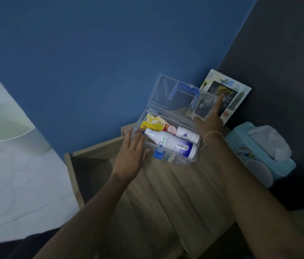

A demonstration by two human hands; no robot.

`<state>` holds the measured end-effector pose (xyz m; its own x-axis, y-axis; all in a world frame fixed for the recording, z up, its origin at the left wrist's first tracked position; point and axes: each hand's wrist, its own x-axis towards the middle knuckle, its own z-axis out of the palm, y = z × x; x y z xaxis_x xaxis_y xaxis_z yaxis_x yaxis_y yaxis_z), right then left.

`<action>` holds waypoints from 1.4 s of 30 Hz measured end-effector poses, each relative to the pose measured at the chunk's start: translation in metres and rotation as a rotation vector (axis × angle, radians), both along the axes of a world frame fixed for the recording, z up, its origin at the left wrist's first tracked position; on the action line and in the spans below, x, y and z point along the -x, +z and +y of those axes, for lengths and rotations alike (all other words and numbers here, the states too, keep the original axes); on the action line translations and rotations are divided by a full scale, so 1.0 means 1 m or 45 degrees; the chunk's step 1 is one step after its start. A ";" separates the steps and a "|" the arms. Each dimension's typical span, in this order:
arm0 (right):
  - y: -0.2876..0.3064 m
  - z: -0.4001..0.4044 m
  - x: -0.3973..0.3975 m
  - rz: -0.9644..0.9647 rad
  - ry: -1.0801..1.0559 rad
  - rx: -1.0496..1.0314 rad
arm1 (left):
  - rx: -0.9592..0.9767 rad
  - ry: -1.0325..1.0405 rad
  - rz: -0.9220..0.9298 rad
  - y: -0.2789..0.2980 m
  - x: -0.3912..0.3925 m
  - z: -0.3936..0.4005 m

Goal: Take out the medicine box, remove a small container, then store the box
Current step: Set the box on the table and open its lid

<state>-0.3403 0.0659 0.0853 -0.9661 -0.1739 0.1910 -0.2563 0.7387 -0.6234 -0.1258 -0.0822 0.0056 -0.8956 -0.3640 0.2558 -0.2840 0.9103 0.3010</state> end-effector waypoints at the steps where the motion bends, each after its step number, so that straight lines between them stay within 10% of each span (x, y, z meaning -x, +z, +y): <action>1: -0.001 0.001 0.000 0.006 -0.012 -0.027 | -0.028 -0.001 0.018 -0.001 -0.001 0.002; 15: -0.029 0.011 -0.020 -0.050 -0.020 0.030 | -0.353 0.087 0.179 -0.008 -0.001 0.007; 36: -0.042 0.069 -0.129 0.087 -0.060 0.418 | -0.070 0.051 0.250 0.019 -0.027 0.027; 42: -0.118 0.091 -0.196 -0.027 0.180 -0.246 | -0.105 -0.088 0.170 0.006 -0.051 0.058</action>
<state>-0.1441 0.1566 -0.0322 -0.9329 -0.3393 0.1211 -0.3542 0.8023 -0.4805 -0.0747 -0.0244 0.0118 -0.8794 -0.3270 0.3461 -0.1737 0.8971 0.4063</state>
